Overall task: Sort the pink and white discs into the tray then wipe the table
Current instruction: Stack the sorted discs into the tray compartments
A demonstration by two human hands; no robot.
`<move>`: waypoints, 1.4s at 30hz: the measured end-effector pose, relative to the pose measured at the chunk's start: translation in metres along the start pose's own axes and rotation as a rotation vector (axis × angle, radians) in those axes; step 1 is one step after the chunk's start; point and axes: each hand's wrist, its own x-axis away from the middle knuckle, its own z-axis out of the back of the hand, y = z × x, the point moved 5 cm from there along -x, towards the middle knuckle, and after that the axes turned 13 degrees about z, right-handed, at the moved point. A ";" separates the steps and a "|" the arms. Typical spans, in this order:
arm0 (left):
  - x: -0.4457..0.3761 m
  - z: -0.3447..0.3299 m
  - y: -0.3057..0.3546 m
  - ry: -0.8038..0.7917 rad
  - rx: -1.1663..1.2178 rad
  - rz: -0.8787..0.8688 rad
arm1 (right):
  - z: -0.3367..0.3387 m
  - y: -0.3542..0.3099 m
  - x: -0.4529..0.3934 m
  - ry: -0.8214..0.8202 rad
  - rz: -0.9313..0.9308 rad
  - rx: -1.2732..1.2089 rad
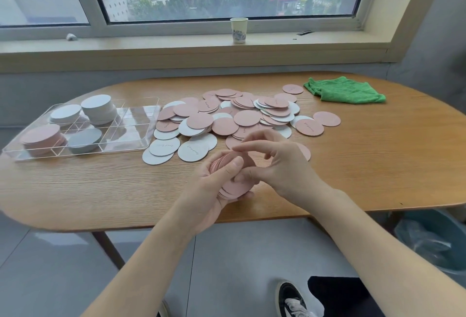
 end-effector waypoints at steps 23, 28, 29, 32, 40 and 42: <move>0.001 0.000 0.002 -0.022 -0.004 -0.004 | 0.076 0.075 0.007 -0.117 -0.482 0.430; 0.002 -0.001 0.003 -0.015 -0.012 -0.009 | 0.075 0.076 0.005 -0.118 -0.493 0.416; 0.002 -0.001 0.003 -0.007 -0.014 -0.010 | 0.077 0.074 0.006 -0.103 -0.476 0.404; 0.001 -0.001 0.003 0.009 -0.022 -0.013 | 0.079 0.071 0.008 -0.042 -0.424 0.304; 0.000 -0.002 0.002 0.009 -0.016 -0.017 | 0.066 0.032 0.001 0.079 -0.283 -0.427; 0.000 -0.003 0.002 -0.002 -0.026 -0.020 | 0.054 0.019 -0.002 0.047 -0.244 -0.533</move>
